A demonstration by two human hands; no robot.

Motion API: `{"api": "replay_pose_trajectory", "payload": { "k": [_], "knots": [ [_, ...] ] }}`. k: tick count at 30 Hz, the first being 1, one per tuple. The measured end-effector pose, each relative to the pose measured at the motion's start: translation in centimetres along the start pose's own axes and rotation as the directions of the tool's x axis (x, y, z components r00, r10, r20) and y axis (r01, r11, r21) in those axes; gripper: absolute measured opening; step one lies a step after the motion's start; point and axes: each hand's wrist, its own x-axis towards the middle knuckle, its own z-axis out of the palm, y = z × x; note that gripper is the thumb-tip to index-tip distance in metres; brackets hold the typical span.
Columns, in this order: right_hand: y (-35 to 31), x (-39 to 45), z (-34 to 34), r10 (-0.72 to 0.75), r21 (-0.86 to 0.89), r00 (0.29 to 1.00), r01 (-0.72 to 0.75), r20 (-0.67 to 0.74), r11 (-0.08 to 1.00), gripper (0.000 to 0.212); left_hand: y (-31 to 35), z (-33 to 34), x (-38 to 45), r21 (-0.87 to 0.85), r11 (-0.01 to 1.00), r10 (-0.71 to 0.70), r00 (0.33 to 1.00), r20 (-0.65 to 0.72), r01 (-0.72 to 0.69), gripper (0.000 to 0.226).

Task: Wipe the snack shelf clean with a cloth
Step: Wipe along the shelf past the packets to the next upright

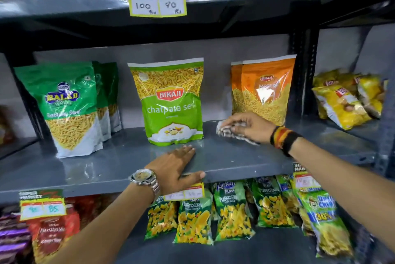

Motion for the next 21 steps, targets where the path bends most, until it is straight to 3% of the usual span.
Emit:
{"api": "replay_pose_trajectory", "payload": {
  "k": [5, 11, 17, 21],
  "knots": [
    [2.9, 9.0, 2.7, 0.095, 0.044, 0.987, -0.090, -0.132, 0.995, 0.026, 0.1, 0.2, -0.3, 0.000, 1.000, 0.007, 1.000, -0.001, -0.007, 0.103],
    [5.4, 16.5, 4.8, 0.118, 0.012, 0.979, -0.118, -0.167, 0.993, 0.027, 0.2, 0.0, -0.5, -0.020, 1.000, 0.018, 1.000, -0.005, -0.018, 0.105],
    [11.3, 23.0, 5.9, 0.190, -0.190, 0.971, -0.215, -0.145, 0.958, 0.023, 0.2, 0.0, -0.2, -0.001, 0.999, 0.033, 0.999, -0.024, -0.033, 0.100],
    [12.5, 22.4, 6.5, 0.221, -0.123, 0.975, -0.223, -0.031, 0.967, 0.022, 0.2, 0.1, -0.4, -0.010, 0.999, 0.039, 0.999, -0.020, -0.039, 0.101]
  ]
}}
